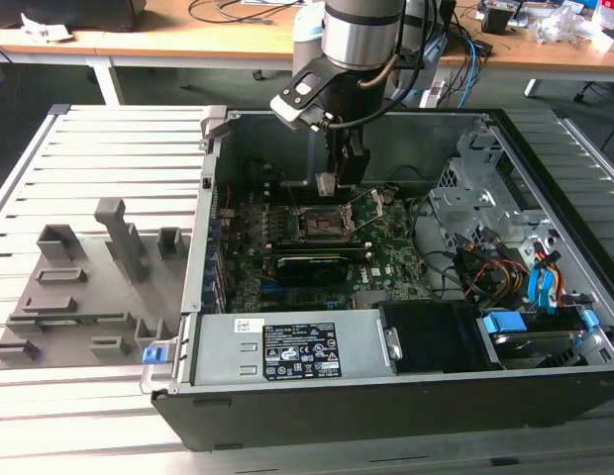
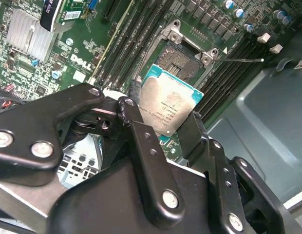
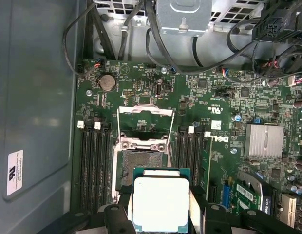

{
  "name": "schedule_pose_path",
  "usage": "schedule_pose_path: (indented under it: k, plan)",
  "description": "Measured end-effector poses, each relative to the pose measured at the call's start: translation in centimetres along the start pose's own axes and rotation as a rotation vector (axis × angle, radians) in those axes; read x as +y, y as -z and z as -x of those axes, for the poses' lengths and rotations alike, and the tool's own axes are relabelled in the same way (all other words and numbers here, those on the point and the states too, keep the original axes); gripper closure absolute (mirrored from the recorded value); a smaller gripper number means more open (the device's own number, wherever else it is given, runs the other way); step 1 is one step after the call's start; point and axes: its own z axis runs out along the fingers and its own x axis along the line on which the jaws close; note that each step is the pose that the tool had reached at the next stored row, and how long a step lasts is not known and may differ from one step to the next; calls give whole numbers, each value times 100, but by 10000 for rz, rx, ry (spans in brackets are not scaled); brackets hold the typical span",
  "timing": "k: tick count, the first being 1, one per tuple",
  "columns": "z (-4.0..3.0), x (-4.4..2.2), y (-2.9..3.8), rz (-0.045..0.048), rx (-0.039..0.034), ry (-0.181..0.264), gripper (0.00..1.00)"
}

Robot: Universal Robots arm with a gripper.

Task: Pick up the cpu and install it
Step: 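Place the cpu into insertion slot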

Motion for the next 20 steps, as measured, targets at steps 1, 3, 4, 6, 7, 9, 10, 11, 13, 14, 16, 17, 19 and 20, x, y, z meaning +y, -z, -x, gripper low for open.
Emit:
schedule_pose_path:
  k: [1,3,4,6,7,9,10,11,13,14,16,17,19,20]
  plan:
    - [0,0,-10,1,2,1,45]
    - [-1,-2,-38,1,2,-1,45]
    - [-2,-8,-59,2,2,25,45]
    - [-3,-11,-82,9,0,284,45]
    - [-3,-10,-85,14,-2,465,45]
    - [-3,-11,-94,30,-9,1135,45]
    - [-4,-10,-101,34,-5,1160,45]
    - [-4,-10,-109,34,-7,1160,45]
    - [-4,-10,-129,33,-7,1160,45]
    - [-5,-10,-135,33,-7,1160,45]
    - [-5,-10,-149,33,-6,1160,45]
    - [-5,-10,-157,34,-7,1160,45]
    - [-6,-10,-174,34,-6,1160,45]
    - [-6,-10,-179,33,-6,1160,45]
